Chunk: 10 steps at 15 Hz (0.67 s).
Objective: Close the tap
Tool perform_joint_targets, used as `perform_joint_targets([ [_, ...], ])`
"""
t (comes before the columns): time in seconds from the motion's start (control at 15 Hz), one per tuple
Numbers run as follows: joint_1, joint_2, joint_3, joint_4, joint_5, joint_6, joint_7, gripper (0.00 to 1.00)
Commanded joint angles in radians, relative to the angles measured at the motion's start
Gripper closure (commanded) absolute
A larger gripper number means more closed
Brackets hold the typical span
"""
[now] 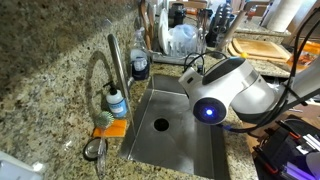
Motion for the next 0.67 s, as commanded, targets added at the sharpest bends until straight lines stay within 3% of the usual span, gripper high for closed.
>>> perform_joint_targets([
  [0.0,-0.016,0.071,0.015,0.031,-0.118,0.085,-0.095,0.0],
  [0.2,-0.03,0.032,0.012,-0.018,-0.19,0.099,-0.219,0.0],
  [0.47,-0.031,-0.019,-0.005,-0.068,-0.245,-0.032,-0.361,0.0],
  [0.6,-0.035,-0.022,-0.015,-0.08,-0.331,-0.099,-0.38,0.0],
])
